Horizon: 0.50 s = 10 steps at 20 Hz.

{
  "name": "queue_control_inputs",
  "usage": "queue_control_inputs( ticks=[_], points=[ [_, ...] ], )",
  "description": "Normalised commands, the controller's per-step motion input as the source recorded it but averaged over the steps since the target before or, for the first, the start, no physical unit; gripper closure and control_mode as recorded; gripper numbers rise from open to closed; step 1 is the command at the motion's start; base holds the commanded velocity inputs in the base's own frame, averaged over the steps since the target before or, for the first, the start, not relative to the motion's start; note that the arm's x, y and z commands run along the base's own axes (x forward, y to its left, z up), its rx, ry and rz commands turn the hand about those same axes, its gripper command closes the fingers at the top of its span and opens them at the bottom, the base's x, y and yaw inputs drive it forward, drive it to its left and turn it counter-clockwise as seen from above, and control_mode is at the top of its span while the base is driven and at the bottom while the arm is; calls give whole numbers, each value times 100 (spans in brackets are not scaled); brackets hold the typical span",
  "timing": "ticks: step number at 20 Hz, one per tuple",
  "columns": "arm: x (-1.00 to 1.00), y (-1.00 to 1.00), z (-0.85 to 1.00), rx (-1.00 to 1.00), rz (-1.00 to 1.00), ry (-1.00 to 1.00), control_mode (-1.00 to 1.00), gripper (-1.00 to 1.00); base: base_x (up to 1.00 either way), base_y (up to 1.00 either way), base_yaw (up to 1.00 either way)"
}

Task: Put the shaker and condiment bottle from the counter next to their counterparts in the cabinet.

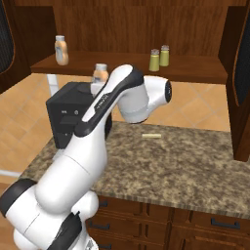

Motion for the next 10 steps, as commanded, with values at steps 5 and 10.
queue_control_inputs(
  ticks=[5, 10],
  points=[
    [0, 30, 44, 0, -9, -5, -100, 100, 0, 0, 0],
    [0, 60, 44, 0, -7, -10, -100, 100, 0, 0, 0]
  ],
)
